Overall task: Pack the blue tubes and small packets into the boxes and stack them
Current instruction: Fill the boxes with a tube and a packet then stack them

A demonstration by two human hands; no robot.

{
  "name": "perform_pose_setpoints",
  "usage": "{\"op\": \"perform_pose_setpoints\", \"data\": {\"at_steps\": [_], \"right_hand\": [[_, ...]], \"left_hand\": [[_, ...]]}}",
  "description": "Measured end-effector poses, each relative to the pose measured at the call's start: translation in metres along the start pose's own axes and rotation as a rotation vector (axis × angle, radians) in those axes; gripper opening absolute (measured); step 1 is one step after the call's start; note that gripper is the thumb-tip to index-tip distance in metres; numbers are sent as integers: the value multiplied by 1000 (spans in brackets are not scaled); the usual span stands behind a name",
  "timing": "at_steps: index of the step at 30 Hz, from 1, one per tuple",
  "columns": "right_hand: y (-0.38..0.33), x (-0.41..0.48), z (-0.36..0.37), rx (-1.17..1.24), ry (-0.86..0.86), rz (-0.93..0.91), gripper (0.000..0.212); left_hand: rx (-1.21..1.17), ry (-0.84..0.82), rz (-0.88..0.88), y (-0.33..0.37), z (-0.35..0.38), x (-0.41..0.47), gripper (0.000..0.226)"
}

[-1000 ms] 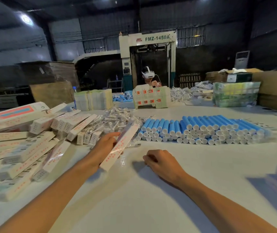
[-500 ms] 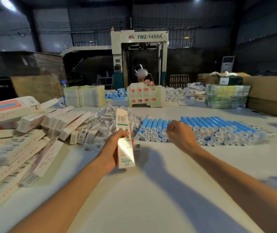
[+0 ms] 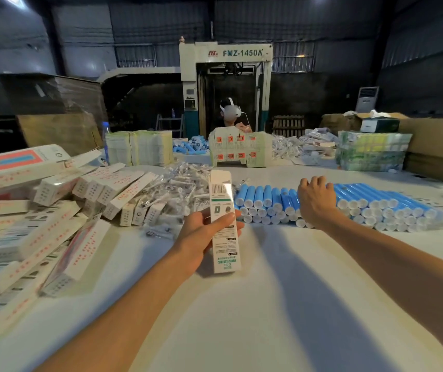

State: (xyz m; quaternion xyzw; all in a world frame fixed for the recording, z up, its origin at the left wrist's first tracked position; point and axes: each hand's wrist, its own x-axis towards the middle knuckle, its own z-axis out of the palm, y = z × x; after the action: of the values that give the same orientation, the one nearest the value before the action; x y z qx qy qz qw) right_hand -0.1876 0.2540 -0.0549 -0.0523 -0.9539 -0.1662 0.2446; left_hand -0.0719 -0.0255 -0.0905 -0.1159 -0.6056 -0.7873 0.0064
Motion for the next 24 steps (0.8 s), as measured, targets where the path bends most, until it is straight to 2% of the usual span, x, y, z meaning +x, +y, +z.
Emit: {"op": "perform_pose_setpoints", "data": {"at_steps": [3,7,9,11,12,13,16,18,21,24], "right_hand": [[-3,-4,-7,21,-33,17,37],[-6,-6,-15,90,-107,48,49],[-7,-11,-23,122,-89,57,61],[-6,-17,-35,252,6,60,69],[-7,-20,-43,418,56,62,72],[-8,-23,-55,682,87,80,73],[-8,-34,-94,1579,106,117,73],[-8,-44,-119,1924,117,20,85],[-10,-50,-144,2151,93,-151,97],[-21,-50,-153,2119,60,-198,96]], "left_hand": [[13,-56,10,2,2,-3,56],[23,-71,6,5,3,-7,48],[33,-77,5,6,3,-9,49],[40,-89,3,7,2,-10,52],[40,-94,1,7,2,-10,53],[37,-97,-1,8,2,-11,53],[31,-100,-12,9,1,-12,54],[47,-104,-19,11,2,-13,55],[47,-93,-27,12,2,-13,55],[35,-96,-16,12,6,-17,60]]}}
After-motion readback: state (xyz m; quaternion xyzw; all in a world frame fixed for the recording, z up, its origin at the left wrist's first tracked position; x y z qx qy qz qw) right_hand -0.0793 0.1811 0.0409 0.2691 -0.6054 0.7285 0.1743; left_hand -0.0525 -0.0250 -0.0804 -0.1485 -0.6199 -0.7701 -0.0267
